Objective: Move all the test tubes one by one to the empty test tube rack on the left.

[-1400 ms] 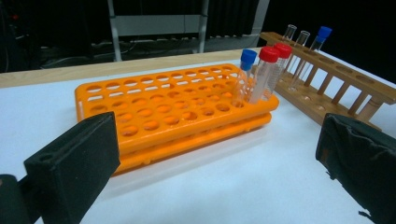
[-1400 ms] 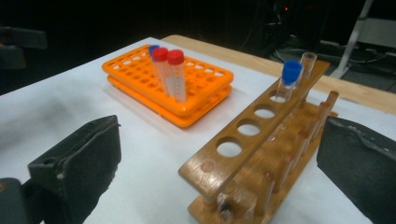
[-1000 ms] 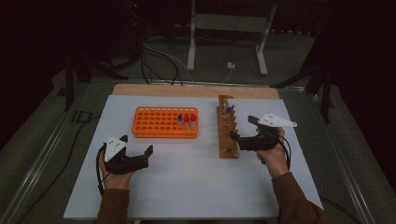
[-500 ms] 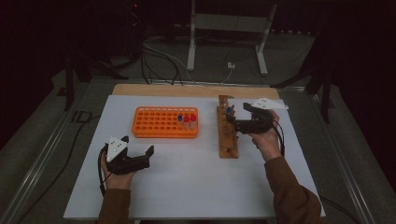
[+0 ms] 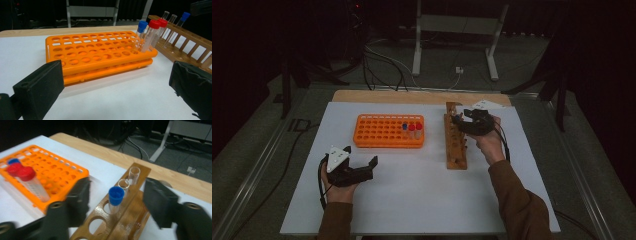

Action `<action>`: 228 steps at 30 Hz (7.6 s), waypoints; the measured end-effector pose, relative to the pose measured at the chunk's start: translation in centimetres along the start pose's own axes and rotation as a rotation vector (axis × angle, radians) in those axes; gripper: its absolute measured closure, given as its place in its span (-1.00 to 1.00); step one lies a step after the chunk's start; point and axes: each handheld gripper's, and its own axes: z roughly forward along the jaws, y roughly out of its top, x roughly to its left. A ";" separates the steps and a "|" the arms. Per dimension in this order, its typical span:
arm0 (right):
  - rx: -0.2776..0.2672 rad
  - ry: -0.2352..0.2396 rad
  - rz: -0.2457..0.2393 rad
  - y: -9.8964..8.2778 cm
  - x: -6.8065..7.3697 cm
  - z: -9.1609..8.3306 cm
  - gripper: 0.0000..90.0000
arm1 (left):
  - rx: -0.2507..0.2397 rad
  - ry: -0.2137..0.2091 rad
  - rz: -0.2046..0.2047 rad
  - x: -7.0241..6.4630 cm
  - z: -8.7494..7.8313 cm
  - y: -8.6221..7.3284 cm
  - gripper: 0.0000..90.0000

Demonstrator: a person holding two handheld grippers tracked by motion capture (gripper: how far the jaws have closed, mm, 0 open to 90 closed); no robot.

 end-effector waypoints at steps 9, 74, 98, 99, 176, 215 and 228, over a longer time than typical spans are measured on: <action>0.045 -0.017 0.030 -0.9 0.0 2.1 0.61 | 0.000 0.011 -0.007 0.2 0.0 0.0 -0.99; -0.055 0.238 -0.066 0.1 5.6 -5.9 0.70 | -0.009 -0.105 0.104 -5.6 3.4 4.4 -0.98; -0.053 0.348 -0.020 0.4 8.3 -4.5 0.69 | 0.017 -0.205 0.317 -13.6 8.5 5.1 -0.12; -0.053 0.354 -0.015 0.3 8.3 -4.5 0.69 | 0.018 -0.206 0.321 -13.7 8.6 5.1 -0.05; -0.114 0.128 0.037 -5.7 3.3 -9.7 -1.00 | -0.012 -0.090 0.167 -4.2 10.0 6.1 0.71; -0.108 0.142 0.039 -6.0 3.3 -9.6 -1.00 | 0.152 -0.060 0.126 -2.5 12.2 2.0 0.36; -0.109 0.144 0.035 -5.9 3.5 -9.5 -1.00 | 0.000 -0.080 0.017 -1.3 5.9 4.0 -0.66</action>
